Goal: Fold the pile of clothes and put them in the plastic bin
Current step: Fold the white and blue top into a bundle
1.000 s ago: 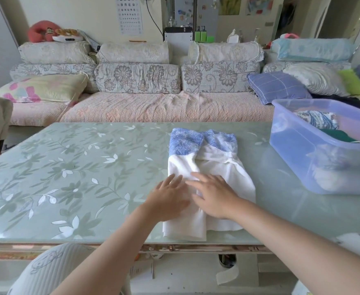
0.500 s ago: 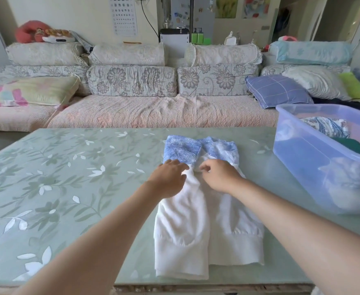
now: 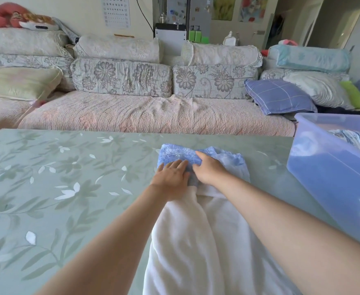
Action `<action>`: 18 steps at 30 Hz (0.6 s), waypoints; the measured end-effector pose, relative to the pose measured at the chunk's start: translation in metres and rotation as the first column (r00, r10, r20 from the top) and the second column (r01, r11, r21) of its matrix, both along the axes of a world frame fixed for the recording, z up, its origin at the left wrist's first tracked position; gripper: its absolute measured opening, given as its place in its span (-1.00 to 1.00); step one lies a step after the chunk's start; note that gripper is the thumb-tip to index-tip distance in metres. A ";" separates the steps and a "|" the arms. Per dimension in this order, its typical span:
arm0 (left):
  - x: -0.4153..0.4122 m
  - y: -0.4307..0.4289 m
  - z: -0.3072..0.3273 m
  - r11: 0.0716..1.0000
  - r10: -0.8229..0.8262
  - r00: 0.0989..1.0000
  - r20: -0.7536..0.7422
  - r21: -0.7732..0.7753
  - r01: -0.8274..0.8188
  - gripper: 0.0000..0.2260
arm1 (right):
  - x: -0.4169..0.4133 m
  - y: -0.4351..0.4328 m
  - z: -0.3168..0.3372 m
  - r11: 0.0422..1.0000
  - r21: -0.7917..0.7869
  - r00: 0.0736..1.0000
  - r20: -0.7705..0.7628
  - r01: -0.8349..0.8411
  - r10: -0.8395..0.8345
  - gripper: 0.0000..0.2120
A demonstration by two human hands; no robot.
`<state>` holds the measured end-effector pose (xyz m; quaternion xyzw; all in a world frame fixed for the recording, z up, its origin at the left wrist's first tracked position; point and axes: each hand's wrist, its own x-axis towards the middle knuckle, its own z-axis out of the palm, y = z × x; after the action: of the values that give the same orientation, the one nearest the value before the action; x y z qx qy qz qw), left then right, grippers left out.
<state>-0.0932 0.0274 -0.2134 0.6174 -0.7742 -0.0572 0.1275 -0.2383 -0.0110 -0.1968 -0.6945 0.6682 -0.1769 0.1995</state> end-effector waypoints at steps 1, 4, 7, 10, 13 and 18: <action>0.000 -0.005 -0.003 1.000 0.014 1.000 0.001 0.001 -0.014 -0.54 | 0.003 -0.008 -0.002 1.000 0.023 1.000 0.013 -0.013 0.013 -0.43; 0.003 -0.017 -0.005 0.998 0.056 0.998 -0.041 -0.036 -0.057 -0.55 | 0.009 -0.028 -0.001 0.998 -0.067 0.999 0.042 0.013 -0.010 -0.50; 0.011 -0.024 -0.007 0.998 0.053 0.997 -0.057 -0.029 -0.055 -0.56 | 0.005 -0.042 0.005 0.959 -0.273 0.996 -0.020 0.081 -0.090 -0.59; 0.019 -0.020 -0.017 0.982 0.070 0.998 0.011 0.176 -0.071 -0.44 | -0.004 -0.049 -0.005 0.986 -0.164 0.975 -0.211 0.029 -0.064 -0.65; 0.021 -0.023 -0.022 0.978 0.096 0.994 0.056 0.182 -0.104 -0.37 | -0.008 -0.047 -0.014 0.987 -0.159 0.940 -0.334 0.023 -0.076 -0.63; 0.009 -0.024 -0.019 0.989 -0.016 0.998 0.060 -0.146 0.025 -0.55 | -0.009 -0.036 -0.021 0.971 -0.117 0.920 -0.360 -0.206 0.152 -0.48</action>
<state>-0.0842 0.0033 -0.2329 0.5997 -0.7860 0.0168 0.1492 -0.2472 -0.0473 -0.2182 -0.7864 0.6109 -0.0826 0.0397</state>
